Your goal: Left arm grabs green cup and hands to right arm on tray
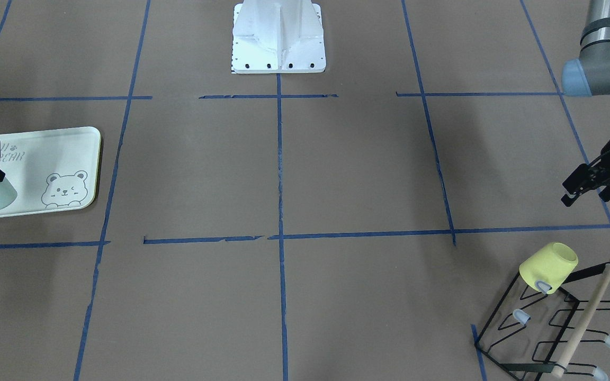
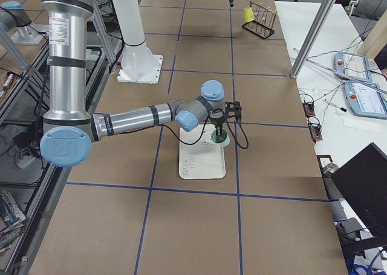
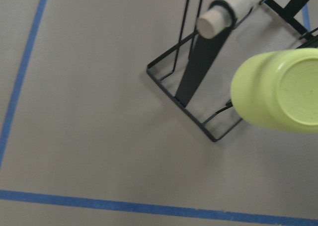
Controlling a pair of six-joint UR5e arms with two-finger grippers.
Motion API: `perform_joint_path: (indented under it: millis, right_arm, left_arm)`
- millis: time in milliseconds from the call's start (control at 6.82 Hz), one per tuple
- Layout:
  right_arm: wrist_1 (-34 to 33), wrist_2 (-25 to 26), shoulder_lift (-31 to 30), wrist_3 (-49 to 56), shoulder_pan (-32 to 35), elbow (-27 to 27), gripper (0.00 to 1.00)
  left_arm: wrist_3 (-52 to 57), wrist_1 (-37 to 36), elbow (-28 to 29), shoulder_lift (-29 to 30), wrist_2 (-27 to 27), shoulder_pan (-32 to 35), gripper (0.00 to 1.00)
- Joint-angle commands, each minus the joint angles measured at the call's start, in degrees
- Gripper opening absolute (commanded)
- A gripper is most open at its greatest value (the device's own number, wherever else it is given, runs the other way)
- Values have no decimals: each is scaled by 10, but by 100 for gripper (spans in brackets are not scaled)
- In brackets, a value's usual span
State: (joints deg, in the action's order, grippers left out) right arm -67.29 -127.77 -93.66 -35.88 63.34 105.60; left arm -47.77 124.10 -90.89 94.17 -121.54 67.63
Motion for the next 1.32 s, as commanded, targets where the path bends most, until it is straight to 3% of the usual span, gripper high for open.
perform_joint_path:
  millis: [0,440,1173]
  right_arm:
    - [-156,-1,-3,129,-25,33,1]
    - [-183,5,14,152,-87,22,3]
    - [-183,15,13,157,-88,3,3]
  left_arm:
    - [27,-25,-27,-28,-3,8,100]
    - [26,-25,-31,-28,-2,8,100]
    - [26,-25,-39,-31,-2,8,100]
